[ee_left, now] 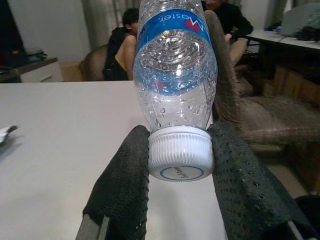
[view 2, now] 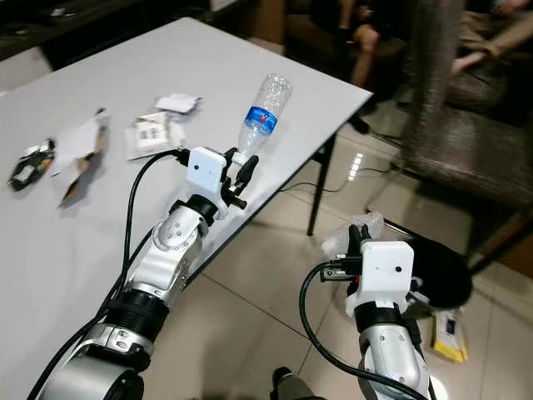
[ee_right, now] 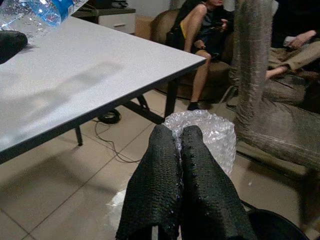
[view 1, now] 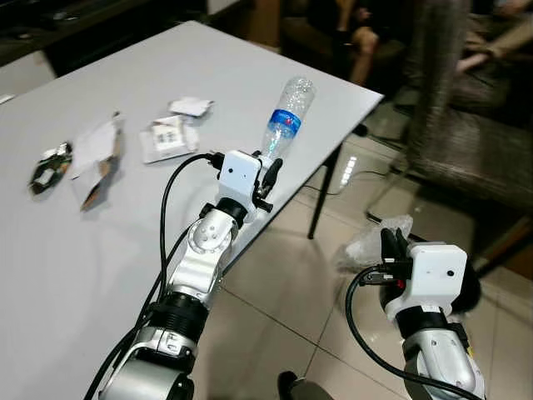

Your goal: Picking trash to rubbish bin

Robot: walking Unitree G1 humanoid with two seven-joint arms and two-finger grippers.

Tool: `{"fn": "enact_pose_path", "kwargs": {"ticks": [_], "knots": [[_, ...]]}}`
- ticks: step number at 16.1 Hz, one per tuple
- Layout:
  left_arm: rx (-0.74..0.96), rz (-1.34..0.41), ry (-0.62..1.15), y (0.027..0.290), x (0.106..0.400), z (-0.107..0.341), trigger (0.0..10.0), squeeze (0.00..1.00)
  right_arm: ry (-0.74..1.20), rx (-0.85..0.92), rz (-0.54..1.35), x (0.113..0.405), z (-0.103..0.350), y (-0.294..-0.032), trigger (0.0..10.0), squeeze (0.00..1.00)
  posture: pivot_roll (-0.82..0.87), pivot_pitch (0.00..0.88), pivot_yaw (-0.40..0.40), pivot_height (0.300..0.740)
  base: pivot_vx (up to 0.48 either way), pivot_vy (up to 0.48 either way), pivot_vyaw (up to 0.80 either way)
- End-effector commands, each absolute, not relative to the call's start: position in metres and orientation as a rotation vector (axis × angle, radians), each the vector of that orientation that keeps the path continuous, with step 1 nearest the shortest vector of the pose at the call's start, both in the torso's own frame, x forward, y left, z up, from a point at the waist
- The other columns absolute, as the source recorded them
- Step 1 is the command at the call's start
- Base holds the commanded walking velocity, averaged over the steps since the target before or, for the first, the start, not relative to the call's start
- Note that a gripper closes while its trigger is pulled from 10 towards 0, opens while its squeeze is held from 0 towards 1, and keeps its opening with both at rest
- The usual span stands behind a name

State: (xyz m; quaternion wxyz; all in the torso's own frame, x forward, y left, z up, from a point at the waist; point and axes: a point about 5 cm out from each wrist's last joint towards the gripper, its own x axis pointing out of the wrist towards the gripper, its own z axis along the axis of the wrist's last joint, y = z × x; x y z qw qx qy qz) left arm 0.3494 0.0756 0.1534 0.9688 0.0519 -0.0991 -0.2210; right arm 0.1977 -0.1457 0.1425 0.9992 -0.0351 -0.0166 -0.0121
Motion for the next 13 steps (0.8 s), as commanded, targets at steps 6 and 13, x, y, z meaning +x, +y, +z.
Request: {"fn": "enact_pose_path", "kwargs": {"ticks": [6, 13], "knots": [[0.157, -0.421, -0.151, 0.073, 0.349, 0.144, 10.0, 0.00, -0.057, -0.066, -0.037, 0.196, 0.147, -0.148, 10.0, 0.00, -0.02, 0.088, 0.024, 0.740, 0.000, 0.000, -0.76], [0.162, -0.420, -0.127, 0.073, 0.350, 0.141, 10.0, 0.00, -0.058, -0.061, -0.029, 0.196, 0.147, -0.147, 10.0, 0.00, -0.02, 0.088, 0.026, 0.740, 0.000, 0.000, 0.00]]}}
